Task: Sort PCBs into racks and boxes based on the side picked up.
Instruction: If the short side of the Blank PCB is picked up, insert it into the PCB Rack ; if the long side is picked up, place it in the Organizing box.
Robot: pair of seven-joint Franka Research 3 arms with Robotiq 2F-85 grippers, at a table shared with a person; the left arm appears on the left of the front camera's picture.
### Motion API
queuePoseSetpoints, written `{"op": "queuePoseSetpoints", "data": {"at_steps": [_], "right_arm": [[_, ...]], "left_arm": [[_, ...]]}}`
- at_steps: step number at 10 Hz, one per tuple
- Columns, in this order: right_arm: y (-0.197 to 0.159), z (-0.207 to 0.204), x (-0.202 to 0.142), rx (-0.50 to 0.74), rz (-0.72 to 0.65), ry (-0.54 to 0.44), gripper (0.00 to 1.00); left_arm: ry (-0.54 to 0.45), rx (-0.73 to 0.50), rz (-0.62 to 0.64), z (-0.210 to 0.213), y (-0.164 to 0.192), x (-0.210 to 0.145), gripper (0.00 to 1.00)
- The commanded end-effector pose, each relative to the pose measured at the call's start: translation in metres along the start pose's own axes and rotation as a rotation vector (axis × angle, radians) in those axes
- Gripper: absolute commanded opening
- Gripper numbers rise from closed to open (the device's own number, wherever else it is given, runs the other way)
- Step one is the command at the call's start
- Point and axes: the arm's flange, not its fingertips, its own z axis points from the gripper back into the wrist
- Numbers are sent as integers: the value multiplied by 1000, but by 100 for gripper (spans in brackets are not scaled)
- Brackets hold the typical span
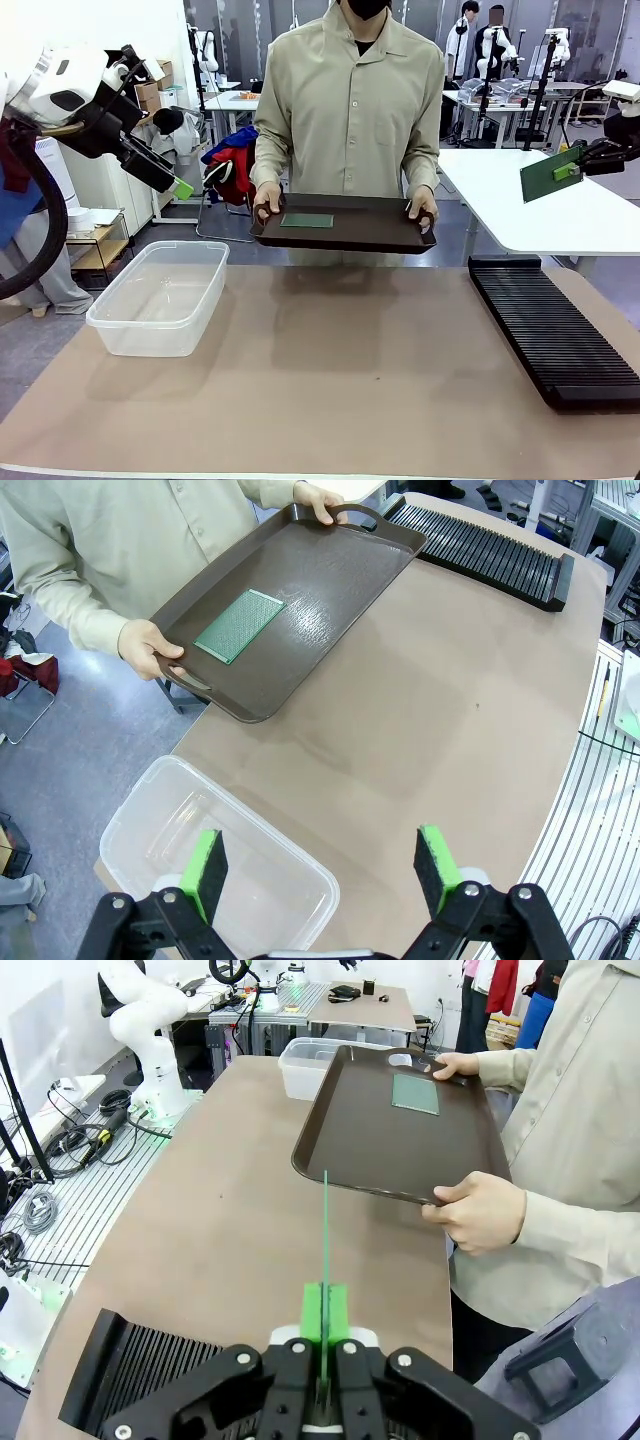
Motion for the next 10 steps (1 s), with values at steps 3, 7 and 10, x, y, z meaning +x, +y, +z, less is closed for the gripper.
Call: {"op": "queuePoseSetpoints", "data": {"at_steps": [3, 7, 10], "right_arm": [[1, 0, 3, 4, 4, 8, 2], [2, -3, -30, 12, 62, 110, 2], [11, -9, -50, 8, 165, 134, 2]], "left_arm": [[2, -8, 5, 0, 2, -1, 100], [2, -8, 5, 0, 2, -1, 100], [2, -8, 5, 0, 2, -1, 100]]}}
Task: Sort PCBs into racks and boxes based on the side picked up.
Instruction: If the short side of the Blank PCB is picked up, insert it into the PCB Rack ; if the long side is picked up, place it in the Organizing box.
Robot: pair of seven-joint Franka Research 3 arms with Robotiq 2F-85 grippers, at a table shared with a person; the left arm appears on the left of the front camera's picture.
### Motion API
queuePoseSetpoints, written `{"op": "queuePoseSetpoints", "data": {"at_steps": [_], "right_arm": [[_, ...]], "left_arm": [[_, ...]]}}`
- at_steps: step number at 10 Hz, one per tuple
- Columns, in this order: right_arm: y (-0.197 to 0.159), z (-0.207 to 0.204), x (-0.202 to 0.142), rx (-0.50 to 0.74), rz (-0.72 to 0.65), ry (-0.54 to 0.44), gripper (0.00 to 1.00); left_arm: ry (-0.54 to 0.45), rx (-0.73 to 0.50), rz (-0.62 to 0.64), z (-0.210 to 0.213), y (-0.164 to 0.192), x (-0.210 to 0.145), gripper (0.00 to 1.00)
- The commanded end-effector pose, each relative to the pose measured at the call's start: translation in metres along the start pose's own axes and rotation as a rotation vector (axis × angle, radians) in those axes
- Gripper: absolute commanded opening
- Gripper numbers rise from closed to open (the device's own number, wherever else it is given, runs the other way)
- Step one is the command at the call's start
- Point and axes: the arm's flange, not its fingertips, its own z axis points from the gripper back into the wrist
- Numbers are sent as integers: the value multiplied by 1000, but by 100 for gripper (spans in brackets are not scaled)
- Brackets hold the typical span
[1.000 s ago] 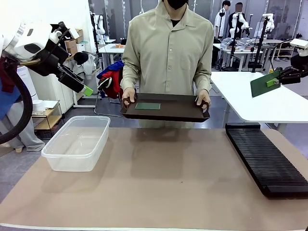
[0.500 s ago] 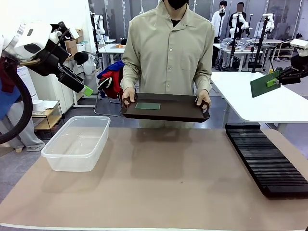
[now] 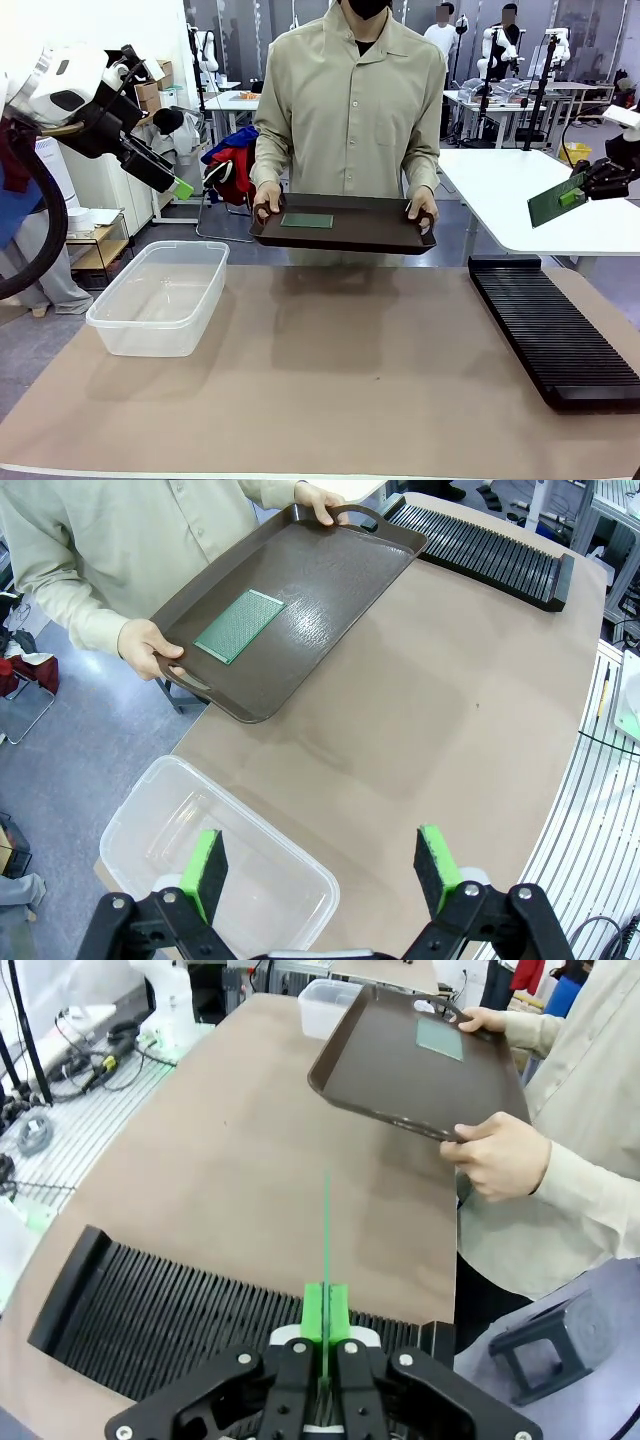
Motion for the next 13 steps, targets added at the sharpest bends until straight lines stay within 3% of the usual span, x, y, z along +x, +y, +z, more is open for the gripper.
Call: {"op": "queuePoseSetpoints", "data": {"at_steps": [1, 4, 6, 13], "right_arm": [[11, -12, -10, -17, 68, 18, 2], [15, -33, -35, -108, 55, 0, 2], [18, -39, -51, -147, -33, -44, 2], [10, -67, -101, -108, -121, -84, 2]], "left_arm": [[2, -8, 5, 0, 2, -1, 100], [2, -8, 5, 0, 2, -1, 100], [2, -8, 5, 0, 2, -1, 100], [2, -8, 5, 0, 2, -1, 100]]}}
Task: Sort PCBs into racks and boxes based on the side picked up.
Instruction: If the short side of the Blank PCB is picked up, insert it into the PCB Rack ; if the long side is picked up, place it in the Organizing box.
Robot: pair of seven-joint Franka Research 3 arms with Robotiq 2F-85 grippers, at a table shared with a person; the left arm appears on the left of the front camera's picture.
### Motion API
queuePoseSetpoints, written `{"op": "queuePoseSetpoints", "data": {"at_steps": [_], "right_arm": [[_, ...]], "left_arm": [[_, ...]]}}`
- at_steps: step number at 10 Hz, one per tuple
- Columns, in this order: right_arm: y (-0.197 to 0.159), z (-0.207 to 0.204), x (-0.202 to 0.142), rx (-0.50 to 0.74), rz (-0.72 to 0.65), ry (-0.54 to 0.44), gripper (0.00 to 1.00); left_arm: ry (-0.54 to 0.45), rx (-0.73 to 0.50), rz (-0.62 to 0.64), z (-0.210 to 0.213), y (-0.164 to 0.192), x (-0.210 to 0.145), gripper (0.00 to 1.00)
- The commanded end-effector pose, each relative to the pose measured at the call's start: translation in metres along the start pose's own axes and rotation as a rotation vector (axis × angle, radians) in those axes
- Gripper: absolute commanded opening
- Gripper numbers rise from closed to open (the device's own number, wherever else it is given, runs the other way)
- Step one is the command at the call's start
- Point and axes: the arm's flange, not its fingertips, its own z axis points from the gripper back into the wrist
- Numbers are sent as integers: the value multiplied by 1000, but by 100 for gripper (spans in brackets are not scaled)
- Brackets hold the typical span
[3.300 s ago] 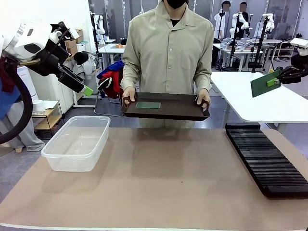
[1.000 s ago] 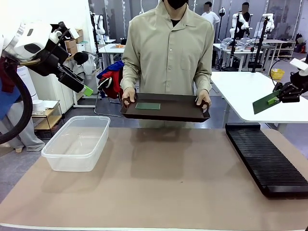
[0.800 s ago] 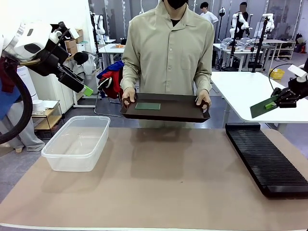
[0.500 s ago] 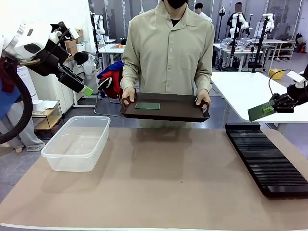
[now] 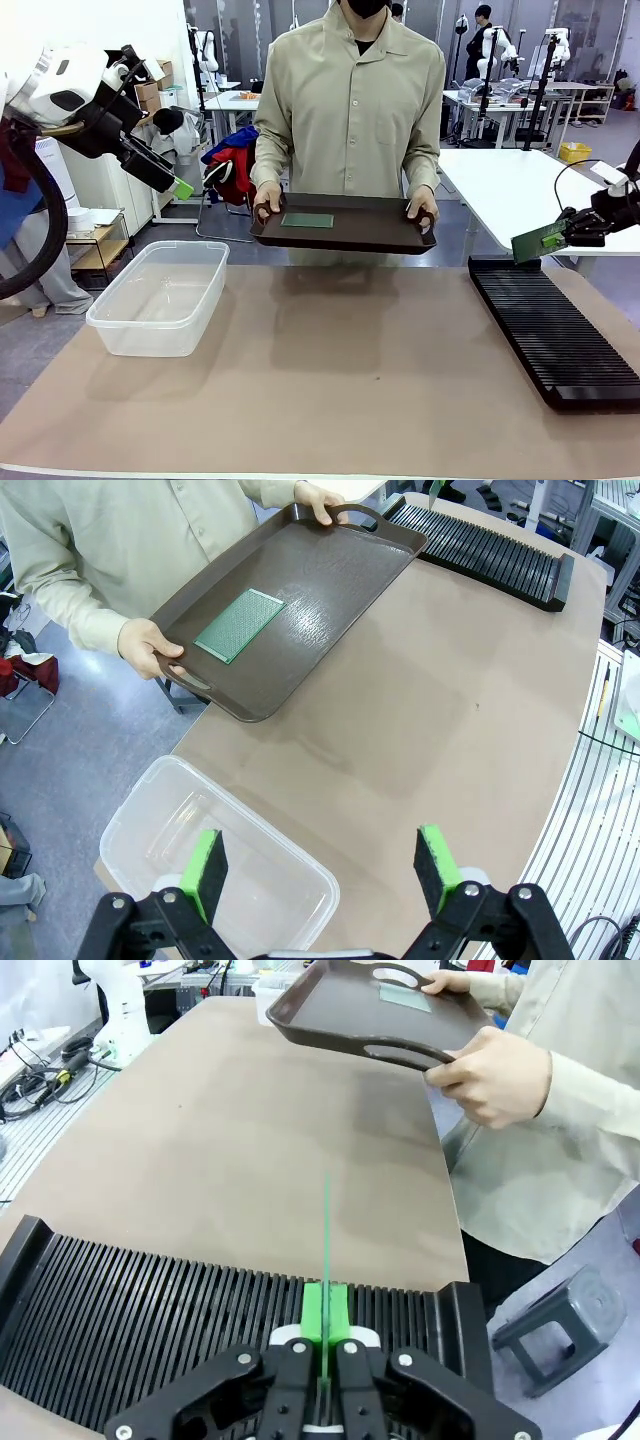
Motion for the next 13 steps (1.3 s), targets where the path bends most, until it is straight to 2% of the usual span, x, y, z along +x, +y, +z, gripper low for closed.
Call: {"op": "queuePoseSetpoints", "data": {"at_steps": [1, 4, 6, 7, 11, 13], "right_arm": [[-4, -14, -10, -11, -36, -2, 2], [-3, -30, -31, -21, -27, -29, 2], [-4, -28, -28, -15, -42, -53, 2], [-2, -26, -36, 15, -37, -24, 2], [-3, -25, -38, 19, -31, -39, 2], [-4, -32, -51, 0, -9, -44, 2]], "left_arm": [[2, -8, 5, 0, 2, -1, 100], [2, -8, 5, 0, 2, -1, 100], [2, -8, 5, 0, 2, -1, 100], [2, -8, 5, 0, 2, -1, 100], [2, -8, 5, 0, 2, -1, 100], [2, -8, 5, 0, 2, -1, 100]]}}
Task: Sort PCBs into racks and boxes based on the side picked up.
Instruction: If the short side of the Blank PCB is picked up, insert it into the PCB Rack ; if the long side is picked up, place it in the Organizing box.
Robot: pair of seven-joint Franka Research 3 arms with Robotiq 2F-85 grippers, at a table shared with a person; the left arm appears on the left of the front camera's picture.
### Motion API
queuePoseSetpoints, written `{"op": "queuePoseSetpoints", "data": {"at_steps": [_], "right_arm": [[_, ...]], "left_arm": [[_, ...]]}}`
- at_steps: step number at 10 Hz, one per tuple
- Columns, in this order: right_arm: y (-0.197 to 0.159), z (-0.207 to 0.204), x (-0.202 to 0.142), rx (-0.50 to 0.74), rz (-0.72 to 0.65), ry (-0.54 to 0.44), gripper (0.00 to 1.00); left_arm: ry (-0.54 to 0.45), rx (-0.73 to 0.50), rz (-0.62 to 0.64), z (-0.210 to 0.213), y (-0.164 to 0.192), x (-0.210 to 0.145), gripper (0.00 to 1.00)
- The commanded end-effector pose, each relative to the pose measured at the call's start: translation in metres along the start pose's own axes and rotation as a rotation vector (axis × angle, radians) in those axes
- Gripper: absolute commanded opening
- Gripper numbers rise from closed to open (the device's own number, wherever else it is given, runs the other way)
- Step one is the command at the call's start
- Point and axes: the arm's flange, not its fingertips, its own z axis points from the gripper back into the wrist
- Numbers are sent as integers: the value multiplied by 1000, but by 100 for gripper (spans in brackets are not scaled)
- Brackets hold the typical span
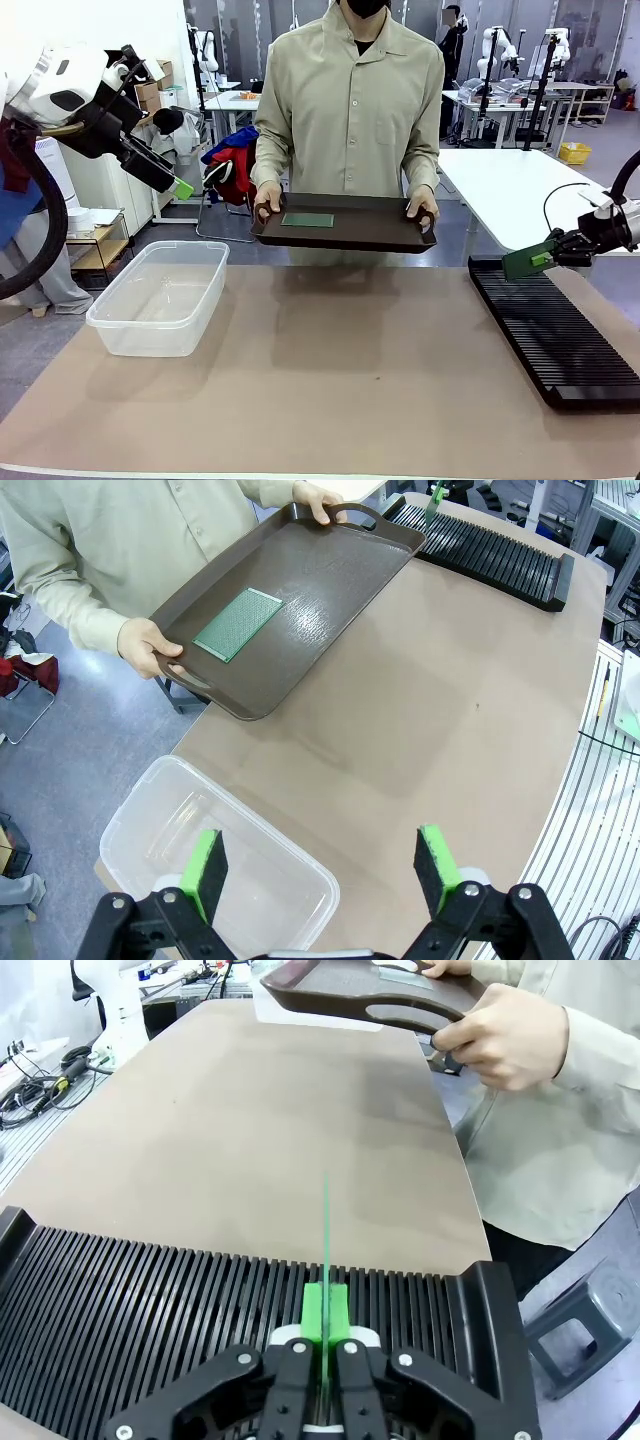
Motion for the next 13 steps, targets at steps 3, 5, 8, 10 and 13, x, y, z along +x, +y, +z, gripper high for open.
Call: {"op": "queuePoseSetpoints", "data": {"at_steps": [3, 5, 8, 10, 13], "right_arm": [[-1, -10, -19, 13, 63, 12, 2], [0, -11, -23, 29, 65, 8, 2], [-2, -18, -32, 35, 46, -13, 2], [-2, -22, -34, 33, 49, -36, 2], [-7, -26, -40, 33, 37, -80, 2]], "left_arm": [[2, -8, 5, 0, 2, -1, 100], [2, -8, 5, 0, 2, -1, 100], [2, -8, 5, 0, 2, -1, 100], [2, -8, 5, 0, 2, -1, 100], [2, -8, 5, 0, 2, -1, 100]]}}
